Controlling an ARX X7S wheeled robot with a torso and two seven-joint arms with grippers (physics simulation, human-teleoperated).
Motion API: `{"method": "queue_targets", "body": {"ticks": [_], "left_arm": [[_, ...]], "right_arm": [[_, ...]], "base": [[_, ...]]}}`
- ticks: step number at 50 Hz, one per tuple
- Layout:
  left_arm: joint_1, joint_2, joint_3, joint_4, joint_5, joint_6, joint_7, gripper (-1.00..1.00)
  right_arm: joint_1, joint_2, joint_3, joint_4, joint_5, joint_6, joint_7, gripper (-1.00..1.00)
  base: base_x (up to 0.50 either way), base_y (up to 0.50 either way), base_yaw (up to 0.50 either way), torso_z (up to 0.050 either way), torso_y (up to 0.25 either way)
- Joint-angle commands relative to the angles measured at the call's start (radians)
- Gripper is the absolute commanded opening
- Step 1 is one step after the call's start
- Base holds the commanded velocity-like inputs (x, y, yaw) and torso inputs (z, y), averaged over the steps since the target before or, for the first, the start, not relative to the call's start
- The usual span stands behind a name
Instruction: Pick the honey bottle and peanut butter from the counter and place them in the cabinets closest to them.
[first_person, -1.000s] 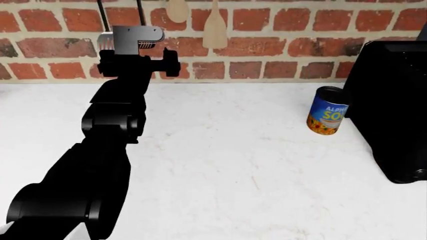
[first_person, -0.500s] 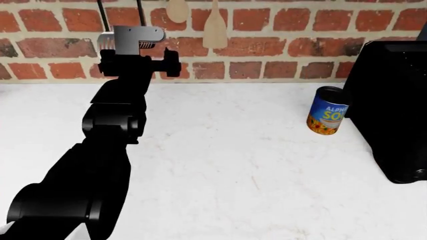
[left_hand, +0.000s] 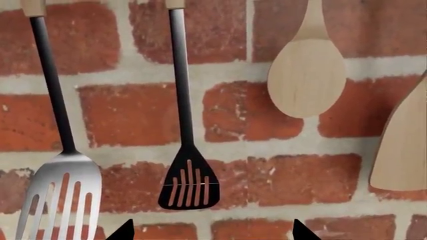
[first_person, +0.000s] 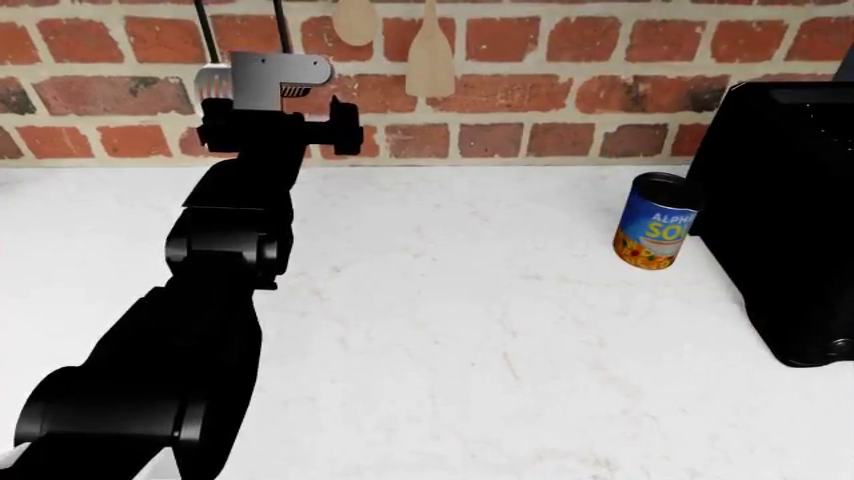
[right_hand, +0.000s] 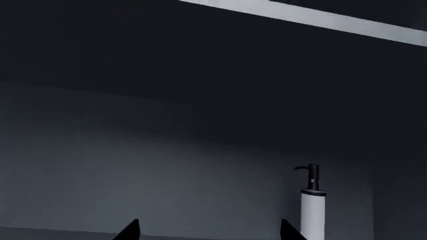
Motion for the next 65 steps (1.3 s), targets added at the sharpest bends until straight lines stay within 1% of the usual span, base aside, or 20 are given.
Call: {"method": "queue_targets", "body": {"ticks": [1, 11, 14, 15, 17, 19, 20, 29, 32, 36, 44, 48, 51, 53, 56, 57, 60, 61, 63, 65], "left_arm": [[0.000, 0.001, 0.007, 0.000, -0.001, 0.001, -0.001, 1.00], [-0.006, -0.002, 0.000, 0.000, -0.010, 0.022, -0.001, 1.00], [-0.053, -0.004, -0.042, 0.002, -0.059, 0.051, 0.039, 1.00], [-0.058, -0.007, -0.052, 0.057, -0.074, 0.025, 0.044, 1.00], [0.055, -0.018, -0.047, 0.357, -0.086, -0.185, 0.019, 1.00], [0.106, -0.027, -0.043, 0.657, -0.099, -0.298, 0.007, 1.00], [0.124, -0.030, -0.035, 0.725, -0.097, -0.333, 0.001, 1.00], [0.226, -0.061, -0.008, 1.084, -0.126, -0.552, -0.018, 1.00], [0.265, -0.073, -0.014, 1.244, -0.151, -0.666, -0.029, 1.00], [0.286, -0.088, -0.032, 1.447, -0.197, -0.820, -0.039, 1.00], [0.279, -0.116, -0.038, 1.645, -0.248, -0.987, -0.046, 1.00], [0.346, -0.128, -0.067, 1.824, -0.296, -1.088, -0.048, 1.00], [0.430, -0.109, -0.154, 2.041, -0.361, -1.214, -0.068, 1.00], [0.486, -0.093, -0.216, 2.166, -0.398, -1.282, -0.077, 1.00], [0.612, -0.102, -0.242, 2.275, -0.414, -1.271, -0.070, 1.00], [0.661, -0.093, -0.273, 2.297, -0.423, -1.235, -0.055, 1.00], [0.820, -0.072, -0.366, 2.322, -0.440, -1.104, -0.006, 1.00], [0.856, -0.059, -0.409, 2.323, -0.464, -1.084, 0.015, 1.00], [0.898, -0.034, -0.491, 2.328, -0.516, -1.041, 0.051, 1.00], [0.908, -0.026, -0.545, 2.345, -0.573, -1.031, 0.061, 1.00]], "right_arm": [[-0.003, -0.003, 0.033, -0.044, -0.013, -0.005, -0.002, 1.00], [-0.051, 0.004, 0.083, -0.162, 0.047, 0.062, 0.045, 1.00], [-0.049, 0.005, 0.099, -0.186, 0.071, 0.091, 0.056, 1.00], [-0.047, 0.004, 0.104, -0.193, 0.078, 0.099, 0.059, 1.00], [-0.044, 0.002, 0.115, -0.207, 0.094, 0.117, 0.068, 1.00], [-0.041, 0.001, 0.126, -0.219, 0.107, 0.129, 0.078, 1.00], [-0.041, 0.000, 0.130, -0.223, 0.113, 0.133, 0.082, 1.00], [-0.091, -0.002, 0.168, -0.264, 0.168, 0.163, 0.113, 1.00], [-0.137, -0.008, 0.226, -0.313, 0.235, 0.222, 0.172, 1.00], [-0.206, 0.018, 0.256, -0.360, 0.411, 0.241, 0.313, 1.00], [-0.329, 0.053, 0.264, -0.464, 0.585, 0.218, 0.432, 1.00], [-0.480, 0.079, 0.274, -0.641, 0.746, 0.216, 0.564, 1.00], [-0.654, 0.105, 0.308, -0.827, 0.878, 0.171, 0.668, 1.00], [-0.779, 0.124, 0.348, -0.959, 0.900, 0.150, 0.680, 1.00], [-0.994, 0.140, 0.429, -1.162, 0.852, 0.147, 0.618, 1.00], [-1.075, 0.141, 0.457, -1.231, 0.813, 0.152, 0.574, 1.00], [-1.326, 0.152, 0.556, -1.430, 0.587, 0.105, 0.332, 1.00], [-1.399, 0.236, 0.459, -1.445, 0.479, -0.045, 0.285, 1.00], [-1.567, 0.450, 0.189, -1.445, 0.242, -0.345, 0.243, 1.00], [-1.655, 0.577, 0.030, -1.444, 0.123, -0.645, 0.266, 1.00]], "base": [[0.00, 0.00, 0.00, 0.000, 0.000], [-0.05, 0.00, 0.00, 0.000, 0.000], [-0.50, 0.00, 0.00, 0.000, 0.000], [-0.50, 0.00, 0.00, 0.000, 0.000], [-0.50, 0.00, 0.00, 0.000, 0.000], [-0.50, 0.00, 0.00, 0.000, 0.000], [-0.50, 0.00, 0.00, 0.000, 0.000], [-0.50, 0.00, 0.00, 0.000, 0.000], [-0.50, 0.00, 0.00, 0.000, 0.000], [-0.50, 0.00, 0.00, 0.000, 0.000], [-0.50, 0.00, 0.00, 0.000, 0.000], [-0.50, 0.00, 0.00, 0.000, 0.000], [-0.50, 0.00, 0.00, 0.000, 0.000], [-0.50, 0.00, 0.00, 0.000, 0.000], [-0.22, 0.00, 0.00, 0.000, 0.000], [0.00, 0.00, 0.00, 0.000, 0.000], [0.00, 0.00, 0.00, 0.000, 0.000], [0.00, 0.00, 0.00, 0.000, 0.000], [0.00, 0.00, 0.00, 0.000, 0.000], [0.00, 0.00, 0.00, 0.000, 0.000]]}}
